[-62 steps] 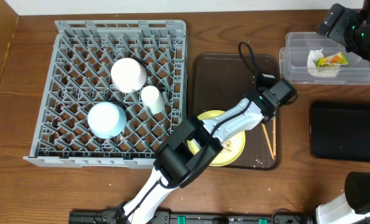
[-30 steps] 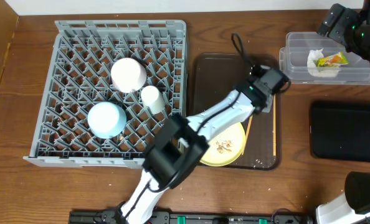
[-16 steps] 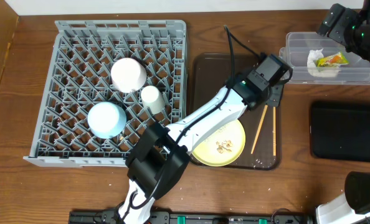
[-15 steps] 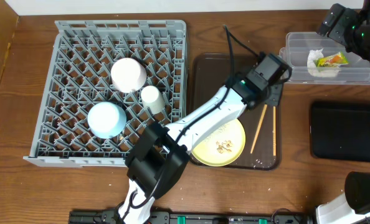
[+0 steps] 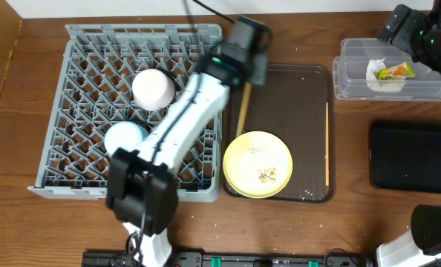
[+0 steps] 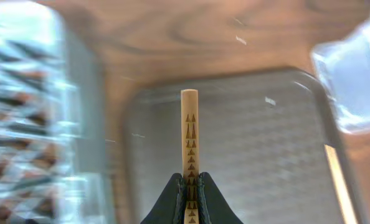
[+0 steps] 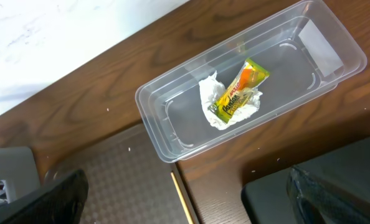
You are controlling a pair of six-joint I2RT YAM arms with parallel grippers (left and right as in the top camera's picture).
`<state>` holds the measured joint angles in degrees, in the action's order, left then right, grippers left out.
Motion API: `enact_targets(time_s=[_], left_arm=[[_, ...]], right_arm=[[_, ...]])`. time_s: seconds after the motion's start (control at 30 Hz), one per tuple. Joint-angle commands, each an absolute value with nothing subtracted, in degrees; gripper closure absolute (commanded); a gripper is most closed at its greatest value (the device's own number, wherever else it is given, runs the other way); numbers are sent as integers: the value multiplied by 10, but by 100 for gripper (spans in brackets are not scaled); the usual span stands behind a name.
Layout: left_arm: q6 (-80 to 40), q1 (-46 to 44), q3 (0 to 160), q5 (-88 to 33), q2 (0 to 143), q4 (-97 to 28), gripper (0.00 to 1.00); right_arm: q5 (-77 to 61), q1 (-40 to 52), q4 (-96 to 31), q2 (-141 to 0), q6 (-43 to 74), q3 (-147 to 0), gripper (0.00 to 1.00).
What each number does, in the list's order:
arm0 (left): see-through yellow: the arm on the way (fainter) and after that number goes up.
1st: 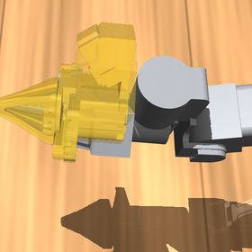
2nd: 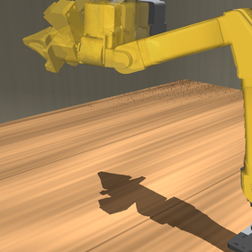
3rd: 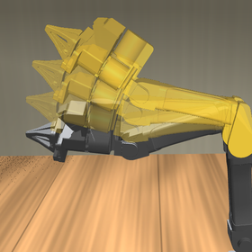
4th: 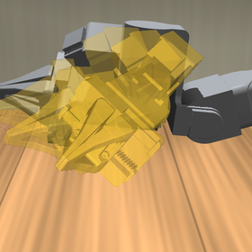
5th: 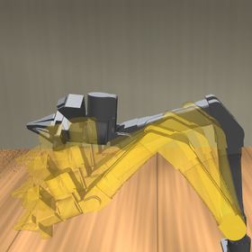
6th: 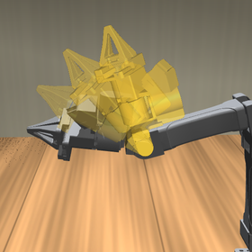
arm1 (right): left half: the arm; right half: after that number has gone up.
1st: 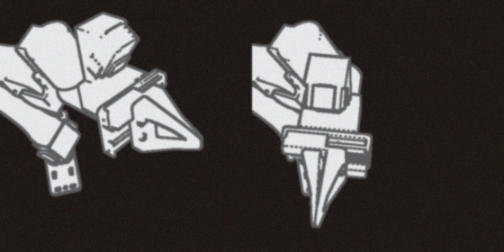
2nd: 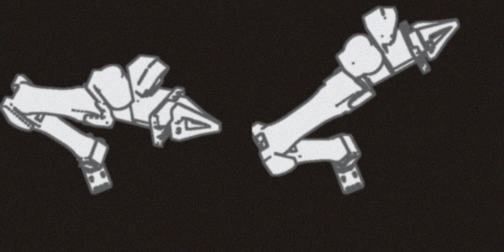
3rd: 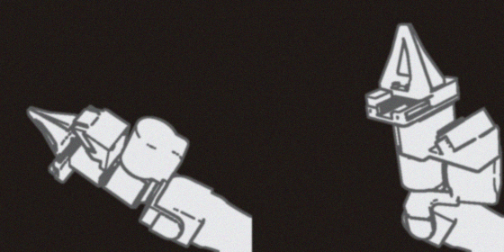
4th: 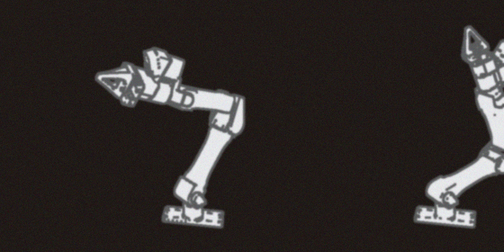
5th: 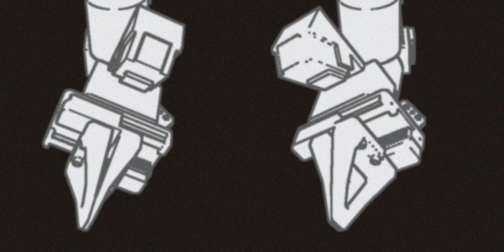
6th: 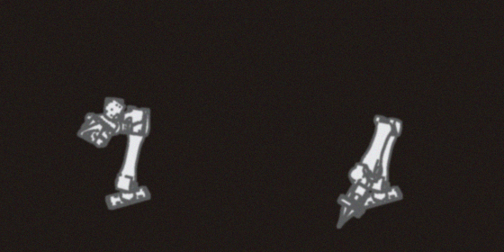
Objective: Sort waste into correct bins and load items into the dishwasher
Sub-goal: 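Lift the chopstick and carry it to the rack's right edge, then insert the chopstick upright in the rack and release it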
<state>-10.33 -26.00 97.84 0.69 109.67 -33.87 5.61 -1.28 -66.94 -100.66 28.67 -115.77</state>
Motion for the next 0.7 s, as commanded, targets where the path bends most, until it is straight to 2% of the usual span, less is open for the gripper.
enact_targets(time_s=[0.0,0.27,0.67], left_arm=[[-36,-222,978,28,1092,-345,92],[43,-135,977,-25,1095,-366,92],[-25,-110,977,-58,1121,-359,92]], right_arm=[[58,-14,-671,-1006,287,-1161,1],[58,-14,-671,-1006,287,-1161,1],[58,-14,-671,-1006,287,-1161,1]])
